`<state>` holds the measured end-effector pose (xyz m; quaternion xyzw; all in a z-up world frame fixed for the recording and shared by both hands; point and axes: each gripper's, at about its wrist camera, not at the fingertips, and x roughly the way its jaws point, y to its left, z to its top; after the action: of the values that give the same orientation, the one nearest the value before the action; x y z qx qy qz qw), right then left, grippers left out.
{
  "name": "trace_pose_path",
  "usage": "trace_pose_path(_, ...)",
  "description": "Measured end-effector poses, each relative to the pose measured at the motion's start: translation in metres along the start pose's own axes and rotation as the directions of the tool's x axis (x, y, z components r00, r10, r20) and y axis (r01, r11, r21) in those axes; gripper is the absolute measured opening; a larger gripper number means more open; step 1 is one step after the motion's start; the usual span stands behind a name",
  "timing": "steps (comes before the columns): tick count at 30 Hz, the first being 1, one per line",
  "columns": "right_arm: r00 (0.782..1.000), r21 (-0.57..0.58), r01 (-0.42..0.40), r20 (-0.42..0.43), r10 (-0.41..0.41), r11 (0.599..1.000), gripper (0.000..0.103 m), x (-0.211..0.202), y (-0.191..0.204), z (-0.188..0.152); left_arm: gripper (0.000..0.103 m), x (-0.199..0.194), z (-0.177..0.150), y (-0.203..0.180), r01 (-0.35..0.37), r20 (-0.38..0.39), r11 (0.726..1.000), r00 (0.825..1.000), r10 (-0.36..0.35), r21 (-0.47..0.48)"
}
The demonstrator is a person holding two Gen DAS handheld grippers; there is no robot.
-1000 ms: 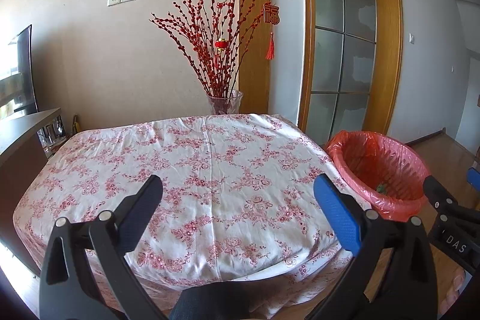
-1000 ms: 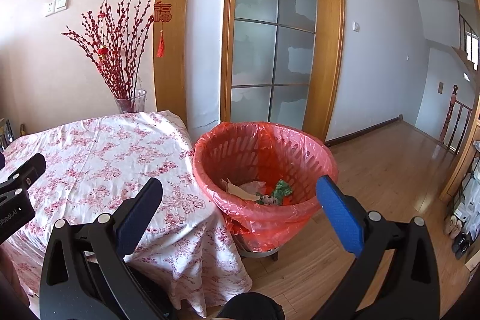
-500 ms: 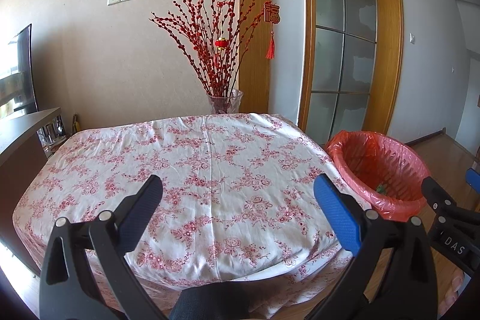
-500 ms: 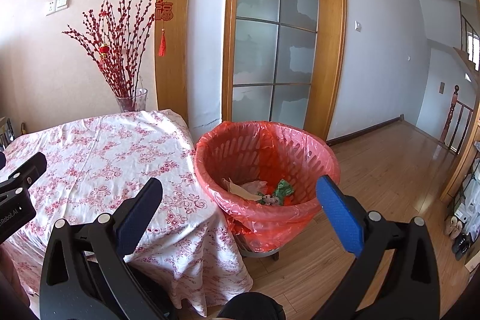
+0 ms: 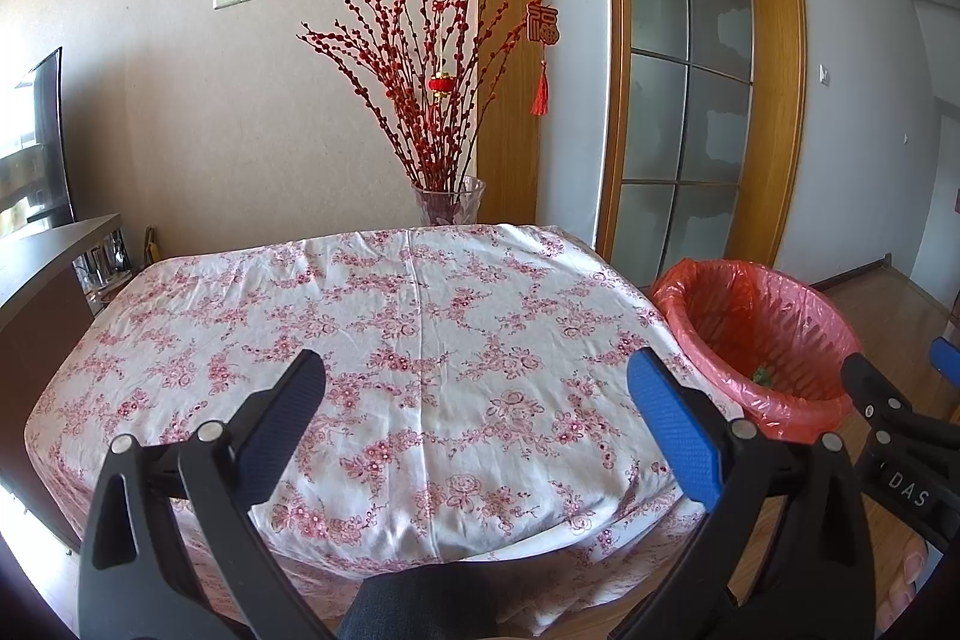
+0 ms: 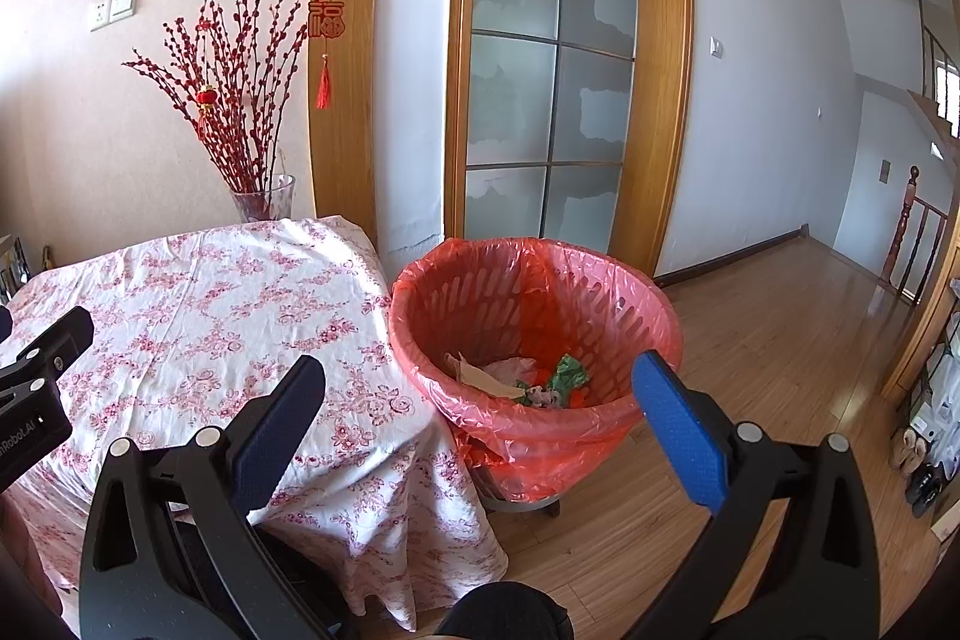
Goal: Collect trash
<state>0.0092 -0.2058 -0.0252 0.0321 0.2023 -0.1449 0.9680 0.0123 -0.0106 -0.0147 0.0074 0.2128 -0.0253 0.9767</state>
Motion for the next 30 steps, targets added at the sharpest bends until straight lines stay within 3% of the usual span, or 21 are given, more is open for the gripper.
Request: trace_pose_path(30, 1.0, 0.002, 0.002, -0.006, -0.002, 1.0, 0.101, 0.0011, -0.0022, -0.0023, 0.099, 0.0031, -0.0026, -0.0019, -0.005, -0.014, 1.0, 1.0, 0.005, 0.007)
